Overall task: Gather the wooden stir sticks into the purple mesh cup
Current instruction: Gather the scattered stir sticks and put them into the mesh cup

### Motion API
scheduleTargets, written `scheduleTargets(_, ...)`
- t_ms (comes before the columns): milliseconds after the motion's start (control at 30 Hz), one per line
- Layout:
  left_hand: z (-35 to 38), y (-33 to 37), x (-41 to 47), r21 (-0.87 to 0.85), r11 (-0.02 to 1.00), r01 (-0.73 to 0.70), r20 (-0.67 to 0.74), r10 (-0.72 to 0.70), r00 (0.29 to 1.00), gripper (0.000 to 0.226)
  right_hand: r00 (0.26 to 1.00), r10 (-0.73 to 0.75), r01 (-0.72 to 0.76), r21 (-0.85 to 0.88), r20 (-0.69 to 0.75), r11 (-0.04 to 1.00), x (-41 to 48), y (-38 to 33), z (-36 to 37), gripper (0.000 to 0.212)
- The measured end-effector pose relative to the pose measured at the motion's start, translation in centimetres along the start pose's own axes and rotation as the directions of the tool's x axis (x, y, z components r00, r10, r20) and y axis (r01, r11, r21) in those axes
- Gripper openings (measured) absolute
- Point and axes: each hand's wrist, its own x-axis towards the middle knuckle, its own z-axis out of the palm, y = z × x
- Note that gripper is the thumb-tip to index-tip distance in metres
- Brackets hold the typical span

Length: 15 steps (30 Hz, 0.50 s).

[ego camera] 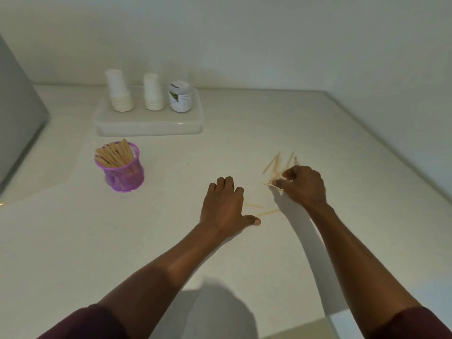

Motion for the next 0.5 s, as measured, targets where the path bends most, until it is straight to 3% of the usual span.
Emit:
scheduleTargets(100,0.3,1.1,0.4,-0.063,0.998,0.004,-0.005,-0.004,1.000,0.069,0.998,0.060,-0.057,-0.099,0.027,0.993,0.2,2.3,-0.5,0.061)
scheduleTargets(267,0.5,3.3,1.0,-0.112,0.993,-0.028,0.008,0.029,1.000,0.038,0.996,0.081,-0.073,-0.148,0.046,0.986,0.6,3.8,-0.6,0.070)
scheduleTargets(500,0.7,4.4,1.2,-0.092,0.994,-0.063,0.043,0.067,0.997,0.007,0.998,-0.018,0.026,-0.130,0.064,0.991,1.1,3.6,-0.6,0.055)
